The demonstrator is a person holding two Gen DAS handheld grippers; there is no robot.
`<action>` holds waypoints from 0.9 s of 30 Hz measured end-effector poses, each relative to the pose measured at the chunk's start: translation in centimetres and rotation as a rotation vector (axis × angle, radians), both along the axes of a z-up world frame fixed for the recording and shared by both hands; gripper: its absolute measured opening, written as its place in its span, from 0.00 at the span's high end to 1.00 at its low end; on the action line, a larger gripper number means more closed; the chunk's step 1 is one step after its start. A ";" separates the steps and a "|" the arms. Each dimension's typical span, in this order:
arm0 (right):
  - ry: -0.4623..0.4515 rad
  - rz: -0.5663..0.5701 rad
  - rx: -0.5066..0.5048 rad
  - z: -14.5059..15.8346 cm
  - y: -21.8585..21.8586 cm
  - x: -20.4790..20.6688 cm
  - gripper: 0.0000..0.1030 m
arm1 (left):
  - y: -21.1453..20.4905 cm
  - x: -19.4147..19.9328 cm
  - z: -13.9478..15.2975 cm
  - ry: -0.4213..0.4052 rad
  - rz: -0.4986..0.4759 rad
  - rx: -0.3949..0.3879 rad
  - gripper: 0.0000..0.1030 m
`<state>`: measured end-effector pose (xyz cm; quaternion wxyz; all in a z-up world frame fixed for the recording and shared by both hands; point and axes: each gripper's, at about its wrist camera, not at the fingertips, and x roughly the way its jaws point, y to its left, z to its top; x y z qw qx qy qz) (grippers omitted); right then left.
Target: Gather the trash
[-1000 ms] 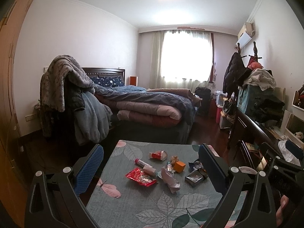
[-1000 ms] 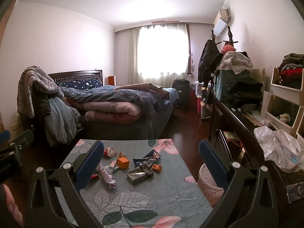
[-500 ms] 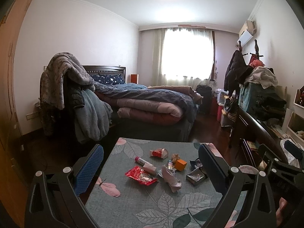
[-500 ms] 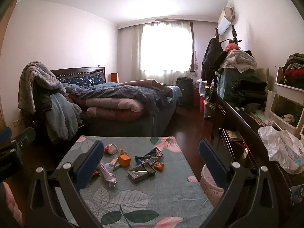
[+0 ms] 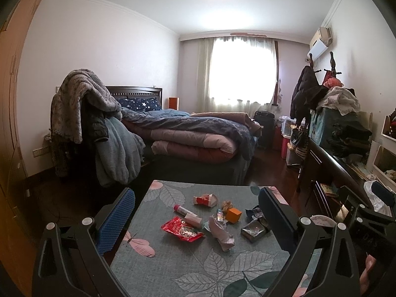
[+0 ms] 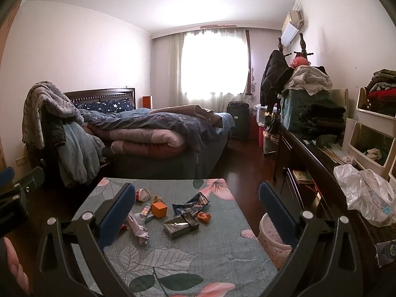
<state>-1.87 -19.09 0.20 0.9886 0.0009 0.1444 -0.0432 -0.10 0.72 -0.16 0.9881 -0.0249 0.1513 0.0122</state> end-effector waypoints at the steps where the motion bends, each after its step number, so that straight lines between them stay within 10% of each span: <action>1: -0.002 0.001 0.002 -0.1 0.0 0.0 0.03 | 0.0 0.0 0.0 0.000 0.000 0.000 0.03; 27: 0.004 0.005 0.002 -0.2 0.1 0.1 0.03 | 0.0 0.0 -0.2 0.000 0.001 0.000 0.03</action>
